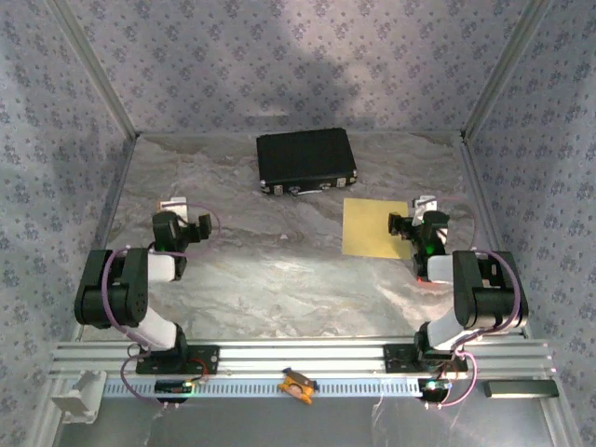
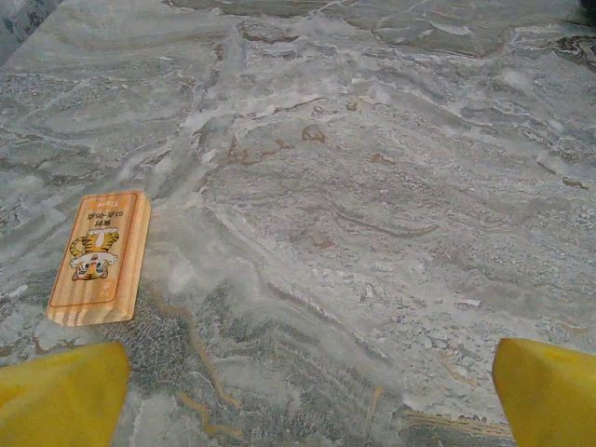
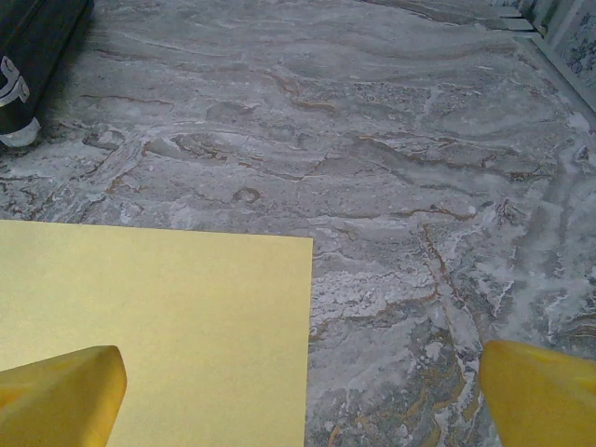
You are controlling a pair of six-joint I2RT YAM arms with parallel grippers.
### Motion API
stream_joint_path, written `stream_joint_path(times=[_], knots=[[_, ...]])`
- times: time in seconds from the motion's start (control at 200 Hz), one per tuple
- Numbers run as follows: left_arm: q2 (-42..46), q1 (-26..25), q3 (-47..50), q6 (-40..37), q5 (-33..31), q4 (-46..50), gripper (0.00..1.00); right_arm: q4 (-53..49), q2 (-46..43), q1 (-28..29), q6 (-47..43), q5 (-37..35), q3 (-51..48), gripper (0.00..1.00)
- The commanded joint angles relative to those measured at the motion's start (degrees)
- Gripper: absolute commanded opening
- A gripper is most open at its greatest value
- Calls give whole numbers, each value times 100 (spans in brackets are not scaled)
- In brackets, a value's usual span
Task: Fold a paper plane with a square sheet of paper (pick it up from the middle)
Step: Move the square sheet of paper to the center of the table.
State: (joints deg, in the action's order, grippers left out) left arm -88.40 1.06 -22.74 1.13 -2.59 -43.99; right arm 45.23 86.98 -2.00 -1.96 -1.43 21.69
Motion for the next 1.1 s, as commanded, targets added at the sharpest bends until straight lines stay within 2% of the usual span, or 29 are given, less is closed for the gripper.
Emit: stream_joint_path(times=[0.0, 0.79, 1.094], knots=[[39, -10, -117, 36, 1, -232, 100, 3, 29, 7, 2, 29, 102, 99], [37, -9, -116, 37, 9, -238, 100, 1, 16, -31, 29, 104, 98, 99], [408, -150, 224, -163, 70, -553, 100, -53, -140, 92, -93, -10, 69, 99]])
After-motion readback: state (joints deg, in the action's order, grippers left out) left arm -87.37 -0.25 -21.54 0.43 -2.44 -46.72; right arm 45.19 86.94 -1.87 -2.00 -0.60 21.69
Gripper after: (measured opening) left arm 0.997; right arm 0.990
